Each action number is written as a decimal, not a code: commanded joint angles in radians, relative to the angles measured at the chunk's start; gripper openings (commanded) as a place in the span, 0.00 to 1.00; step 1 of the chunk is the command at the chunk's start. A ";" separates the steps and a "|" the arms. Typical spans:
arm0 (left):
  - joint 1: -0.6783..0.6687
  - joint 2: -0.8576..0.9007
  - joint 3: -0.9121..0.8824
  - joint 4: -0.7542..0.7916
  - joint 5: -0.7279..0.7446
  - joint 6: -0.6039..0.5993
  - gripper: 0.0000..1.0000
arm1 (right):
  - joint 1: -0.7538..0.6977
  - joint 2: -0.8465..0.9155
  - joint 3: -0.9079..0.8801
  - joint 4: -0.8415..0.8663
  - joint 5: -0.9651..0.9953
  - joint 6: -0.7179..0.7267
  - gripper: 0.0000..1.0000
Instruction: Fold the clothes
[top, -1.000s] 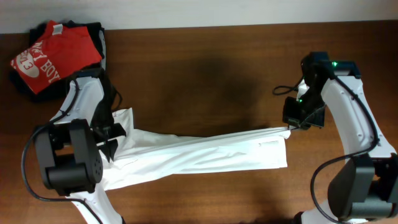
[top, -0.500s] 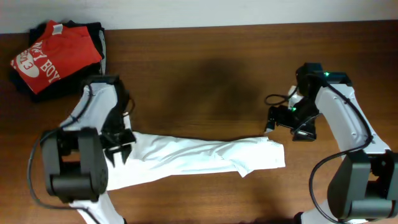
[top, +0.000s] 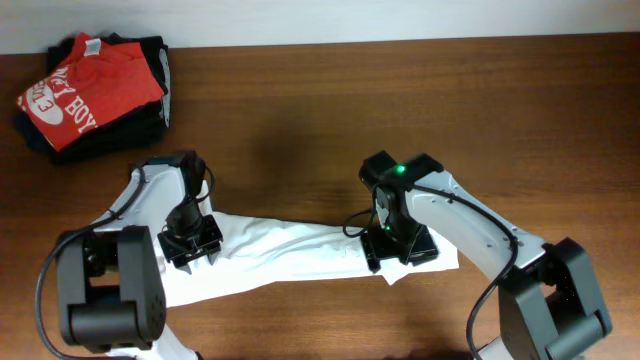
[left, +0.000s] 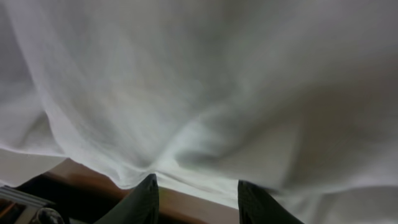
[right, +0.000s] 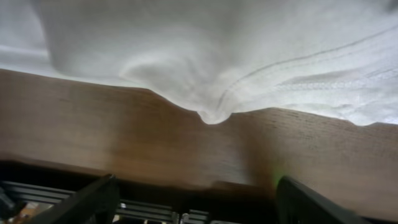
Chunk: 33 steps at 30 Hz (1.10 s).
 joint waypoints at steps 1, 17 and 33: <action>0.054 -0.003 -0.091 0.107 0.016 0.009 0.41 | 0.003 -0.015 -0.091 0.100 0.035 0.064 0.69; 0.224 -0.003 -0.102 0.092 -0.008 0.010 0.37 | 0.002 -0.011 -0.167 0.245 0.093 0.146 0.04; 0.237 -0.008 0.034 -0.053 -0.008 0.010 0.35 | -0.165 -0.010 0.037 0.051 0.300 0.120 0.07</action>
